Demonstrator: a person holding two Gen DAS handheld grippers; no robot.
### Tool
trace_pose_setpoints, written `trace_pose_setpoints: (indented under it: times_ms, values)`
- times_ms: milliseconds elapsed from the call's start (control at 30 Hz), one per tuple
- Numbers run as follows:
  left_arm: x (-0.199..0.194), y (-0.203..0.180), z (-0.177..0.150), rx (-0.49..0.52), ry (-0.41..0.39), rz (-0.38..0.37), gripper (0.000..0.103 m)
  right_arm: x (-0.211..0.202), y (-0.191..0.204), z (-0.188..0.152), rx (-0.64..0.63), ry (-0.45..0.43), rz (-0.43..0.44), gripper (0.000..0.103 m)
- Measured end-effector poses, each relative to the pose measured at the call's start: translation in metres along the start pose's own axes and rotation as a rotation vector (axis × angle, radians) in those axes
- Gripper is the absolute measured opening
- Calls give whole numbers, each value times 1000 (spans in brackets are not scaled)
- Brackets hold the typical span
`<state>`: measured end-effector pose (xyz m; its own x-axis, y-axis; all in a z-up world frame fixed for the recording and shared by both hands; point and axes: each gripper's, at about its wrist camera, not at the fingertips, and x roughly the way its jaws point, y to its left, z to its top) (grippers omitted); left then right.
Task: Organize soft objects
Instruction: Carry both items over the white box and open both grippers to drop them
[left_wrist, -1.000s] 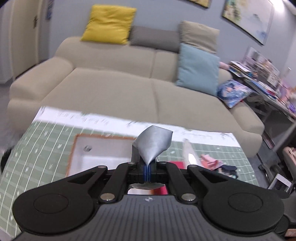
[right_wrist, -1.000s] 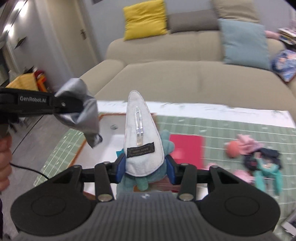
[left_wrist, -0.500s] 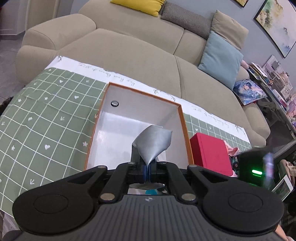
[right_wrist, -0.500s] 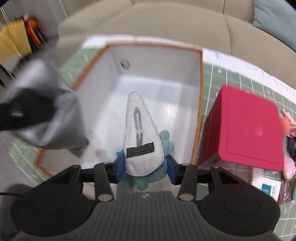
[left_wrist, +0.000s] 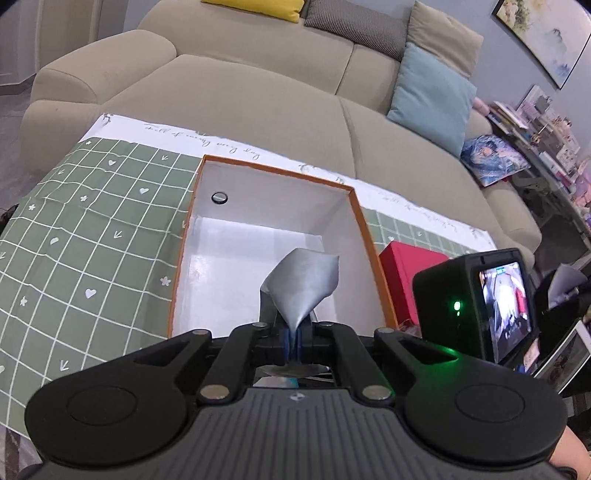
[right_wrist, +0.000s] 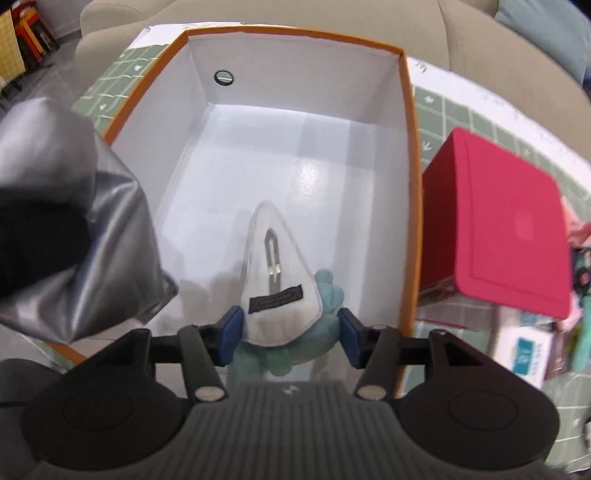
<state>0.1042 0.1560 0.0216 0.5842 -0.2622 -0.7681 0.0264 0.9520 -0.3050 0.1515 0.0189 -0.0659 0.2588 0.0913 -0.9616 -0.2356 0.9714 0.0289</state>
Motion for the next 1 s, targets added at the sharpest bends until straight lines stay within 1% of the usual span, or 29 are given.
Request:
trace_pose_setpoints:
  times_ms: [67,133,300,367,400,467,533,633,733,767,833,867,900,1000]
  values:
    - [1,2,0,0,10,12,3,0,6,-3,-26,-18,-48,58]
    - [2,1,1,2,16,15,3,-4,7,-5,-26,-25,-60,62]
    - [5,0,2,-9,36,-4,3,-12,1,-5,-23,-54,-20,69]
    - [9,-1,3,-13,45,-15,3,-18,0,-6,-46,-74,-9,76]
    - [12,-2,3,-15,51,-20,3,-24,0,-9,-67,-90,-7,77]
    - [17,-6,3,-14,62,-32,3,-35,0,-14,-119,-124,12,77]
    - [24,-11,2,1,74,-30,2,-44,-3,-17,-145,-135,24,77]
    - [37,-9,0,-4,101,-7,3,-53,-11,-19,-137,-146,51,77]
    - [49,-7,-3,-13,136,9,3,-53,-17,-21,-128,-147,56,77]
    - [52,-8,-5,-4,145,19,5,-53,-19,-21,-124,-147,59,77]
    - [55,-10,-8,4,153,32,18,-51,-22,-22,-107,-139,69,77]
    - [55,-10,-8,-4,151,33,37,-51,-23,-23,-104,-137,75,77]
    - [55,-8,-9,-23,145,25,54,-50,-24,-23,-101,-134,81,77]
    - [54,-6,-7,-50,150,0,69,-44,-25,-25,-101,-122,85,77]
